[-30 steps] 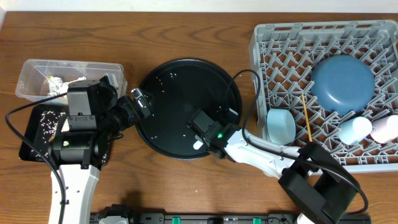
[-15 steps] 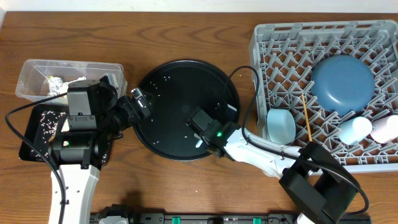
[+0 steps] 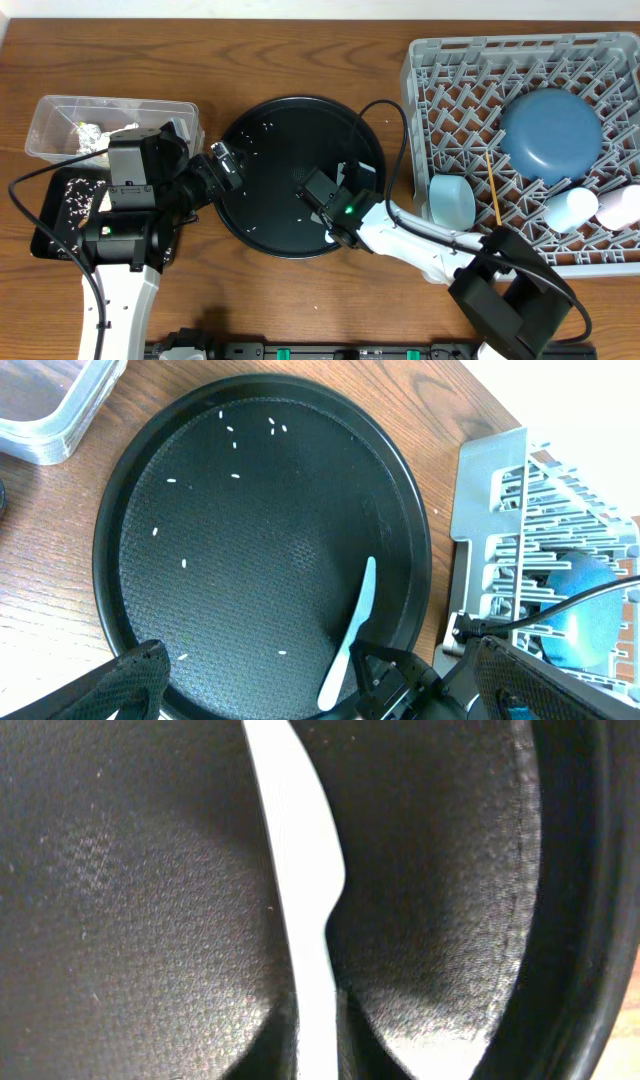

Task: Sort waste into correct bins and load items into the dishwasher rack

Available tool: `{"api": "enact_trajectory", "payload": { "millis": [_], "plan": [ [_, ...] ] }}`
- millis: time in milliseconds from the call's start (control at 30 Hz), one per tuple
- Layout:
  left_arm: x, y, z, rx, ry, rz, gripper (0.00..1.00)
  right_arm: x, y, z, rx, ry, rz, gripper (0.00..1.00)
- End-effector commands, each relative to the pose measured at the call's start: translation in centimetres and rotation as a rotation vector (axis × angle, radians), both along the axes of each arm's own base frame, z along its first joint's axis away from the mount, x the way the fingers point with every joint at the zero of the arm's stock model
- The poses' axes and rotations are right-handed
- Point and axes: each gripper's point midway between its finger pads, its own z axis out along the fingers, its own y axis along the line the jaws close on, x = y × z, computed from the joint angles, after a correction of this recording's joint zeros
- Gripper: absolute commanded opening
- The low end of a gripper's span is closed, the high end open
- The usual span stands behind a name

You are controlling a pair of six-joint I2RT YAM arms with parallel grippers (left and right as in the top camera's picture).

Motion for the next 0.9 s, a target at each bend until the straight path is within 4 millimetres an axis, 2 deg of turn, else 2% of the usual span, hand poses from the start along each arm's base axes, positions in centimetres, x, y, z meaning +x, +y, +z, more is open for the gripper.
{"api": "enact_trajectory", "payload": {
  "millis": [0,133,333,533,600,667,767,867],
  "plan": [
    [0.2,0.3,0.5,0.016,-0.016,0.002,0.98,1.0,-0.5,0.2,-0.025,-0.022,-0.006,0.27],
    [0.2,0.3,0.5,0.016,-0.016,0.002,0.98,1.2,-0.5,0.2,-0.023,-0.028,-0.011,0.35],
    [0.2,0.3,0.5,0.016,-0.016,0.002,0.98,1.4,-0.1,-0.4,-0.018,-0.031,-0.008,0.28],
    [0.2,0.3,0.5,0.016,-0.015,0.002,0.98,1.0,-0.5,-3.1,-0.063,0.009,-0.008,0.26],
    [0.2,0.3,0.5,0.016,-0.016,0.002,0.98,0.9,-0.3,-4.1,-0.061,0.027,-0.002,0.20],
    [0.2,0.3,0.5,0.016,-0.015,0.002,0.98,0.6,0.1,-4.9,-0.045,0.050,0.008,0.03],
    [0.2,0.3,0.5,0.016,-0.015,0.002,0.98,0.5,0.4,-5.0,-0.031,0.060,0.014,0.01],
    [0.2,0.3,0.5,0.016,-0.016,0.002,0.98,0.7,0.7,-4.1,-0.014,0.045,0.015,0.01]
  ]
}}
